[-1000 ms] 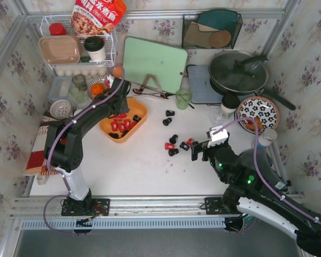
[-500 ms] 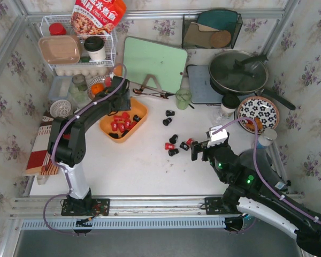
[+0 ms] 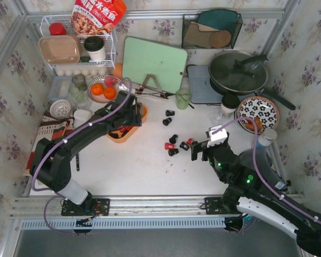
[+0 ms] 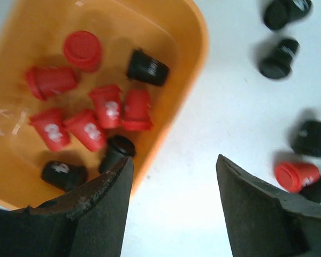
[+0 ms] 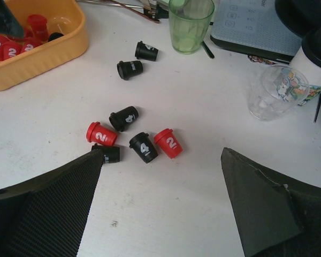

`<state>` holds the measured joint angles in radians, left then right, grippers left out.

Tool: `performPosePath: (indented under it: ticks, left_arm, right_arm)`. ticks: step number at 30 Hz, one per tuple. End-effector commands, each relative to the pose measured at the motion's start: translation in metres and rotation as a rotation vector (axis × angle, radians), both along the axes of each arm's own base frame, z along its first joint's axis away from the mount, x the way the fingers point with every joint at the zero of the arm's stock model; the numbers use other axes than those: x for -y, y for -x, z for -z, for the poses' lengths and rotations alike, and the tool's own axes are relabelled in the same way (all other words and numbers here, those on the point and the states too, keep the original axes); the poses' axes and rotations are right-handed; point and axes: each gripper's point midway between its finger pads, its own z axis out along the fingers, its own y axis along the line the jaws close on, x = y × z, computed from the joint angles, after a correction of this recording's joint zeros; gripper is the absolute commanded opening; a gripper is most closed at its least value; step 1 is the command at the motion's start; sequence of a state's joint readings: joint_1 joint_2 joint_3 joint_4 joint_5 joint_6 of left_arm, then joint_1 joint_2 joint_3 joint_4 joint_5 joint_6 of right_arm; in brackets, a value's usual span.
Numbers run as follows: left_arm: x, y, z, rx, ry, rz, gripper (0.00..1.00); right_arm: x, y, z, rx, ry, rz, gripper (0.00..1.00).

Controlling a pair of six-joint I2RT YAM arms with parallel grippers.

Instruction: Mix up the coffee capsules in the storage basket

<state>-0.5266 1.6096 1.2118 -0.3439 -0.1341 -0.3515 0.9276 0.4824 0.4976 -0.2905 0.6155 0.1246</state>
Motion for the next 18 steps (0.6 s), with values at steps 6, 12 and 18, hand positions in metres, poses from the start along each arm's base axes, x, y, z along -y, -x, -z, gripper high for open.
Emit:
performPosePath:
  ticks: [6,12,18]
  left_arm:
    - [0.064,0.065,-0.004,0.004,0.066,0.239,0.66]
    - [0.103,0.093,0.005,-0.074,0.084,0.337,0.67]
    - [0.121,0.112,0.030,-0.152,0.005,0.238,0.80]
  right_arm:
    - [-0.001,-0.002,-0.006,0.020,-0.022,0.008,1.00]
    - [-0.001,-0.003,-0.005,0.018,-0.021,0.010,1.00]
    - [-0.001,-0.002,-0.006,0.019,-0.022,0.009,1.00]
